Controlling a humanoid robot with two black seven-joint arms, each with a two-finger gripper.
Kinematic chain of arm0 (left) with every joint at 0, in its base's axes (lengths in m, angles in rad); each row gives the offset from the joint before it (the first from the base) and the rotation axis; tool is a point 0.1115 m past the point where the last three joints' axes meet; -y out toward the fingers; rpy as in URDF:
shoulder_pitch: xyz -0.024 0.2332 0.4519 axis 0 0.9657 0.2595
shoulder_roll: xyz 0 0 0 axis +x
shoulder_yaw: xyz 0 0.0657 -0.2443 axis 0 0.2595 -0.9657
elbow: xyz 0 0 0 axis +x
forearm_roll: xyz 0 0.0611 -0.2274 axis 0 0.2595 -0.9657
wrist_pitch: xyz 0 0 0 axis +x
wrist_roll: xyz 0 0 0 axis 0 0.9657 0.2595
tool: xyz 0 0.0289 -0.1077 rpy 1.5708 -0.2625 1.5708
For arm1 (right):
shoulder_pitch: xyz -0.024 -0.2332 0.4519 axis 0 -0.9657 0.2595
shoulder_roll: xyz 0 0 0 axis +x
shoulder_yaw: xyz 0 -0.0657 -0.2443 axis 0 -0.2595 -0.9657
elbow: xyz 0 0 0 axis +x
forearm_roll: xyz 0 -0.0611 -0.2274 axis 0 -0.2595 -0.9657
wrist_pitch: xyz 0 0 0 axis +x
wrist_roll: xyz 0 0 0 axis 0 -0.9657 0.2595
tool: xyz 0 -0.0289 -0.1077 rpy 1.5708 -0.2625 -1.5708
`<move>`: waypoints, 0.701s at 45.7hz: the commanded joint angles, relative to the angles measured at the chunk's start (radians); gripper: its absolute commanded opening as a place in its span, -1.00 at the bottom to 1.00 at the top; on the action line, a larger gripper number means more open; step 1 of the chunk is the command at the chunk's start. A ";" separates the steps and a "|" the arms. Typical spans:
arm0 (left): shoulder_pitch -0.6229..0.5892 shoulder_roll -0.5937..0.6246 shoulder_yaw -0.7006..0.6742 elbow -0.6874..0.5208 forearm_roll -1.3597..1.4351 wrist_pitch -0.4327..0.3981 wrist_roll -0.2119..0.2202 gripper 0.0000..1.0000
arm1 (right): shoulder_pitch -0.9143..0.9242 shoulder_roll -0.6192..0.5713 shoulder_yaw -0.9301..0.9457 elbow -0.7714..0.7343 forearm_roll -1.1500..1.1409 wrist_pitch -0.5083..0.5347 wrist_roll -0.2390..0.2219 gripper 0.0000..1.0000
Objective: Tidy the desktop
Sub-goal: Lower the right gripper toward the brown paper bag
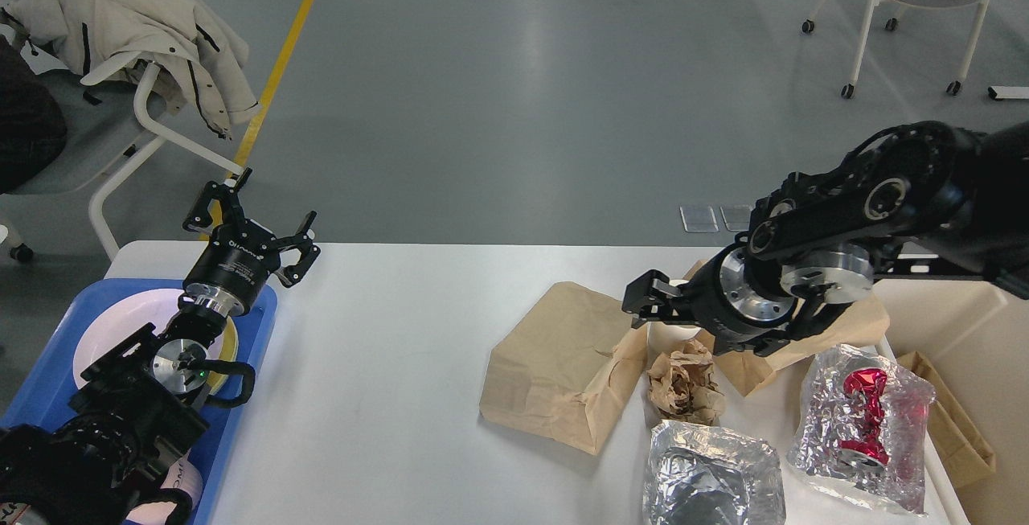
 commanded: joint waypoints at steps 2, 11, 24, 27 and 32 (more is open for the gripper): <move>0.000 0.000 0.000 0.000 0.000 0.000 0.000 1.00 | -0.074 0.097 0.075 -0.053 0.095 -0.070 0.000 1.00; 0.000 0.000 0.000 0.000 0.000 0.000 0.000 1.00 | -0.152 0.238 0.129 -0.091 0.146 -0.173 0.008 1.00; 0.000 0.000 0.000 0.000 0.000 -0.002 0.000 1.00 | -0.298 0.347 0.152 -0.225 0.151 -0.242 0.003 1.00; 0.000 0.000 0.000 0.000 -0.001 -0.002 0.000 1.00 | -0.302 0.354 0.153 -0.227 0.151 -0.242 0.000 1.00; 0.000 0.000 0.000 0.000 0.000 -0.002 0.000 1.00 | -0.302 0.356 0.160 -0.227 0.151 -0.243 -0.005 0.99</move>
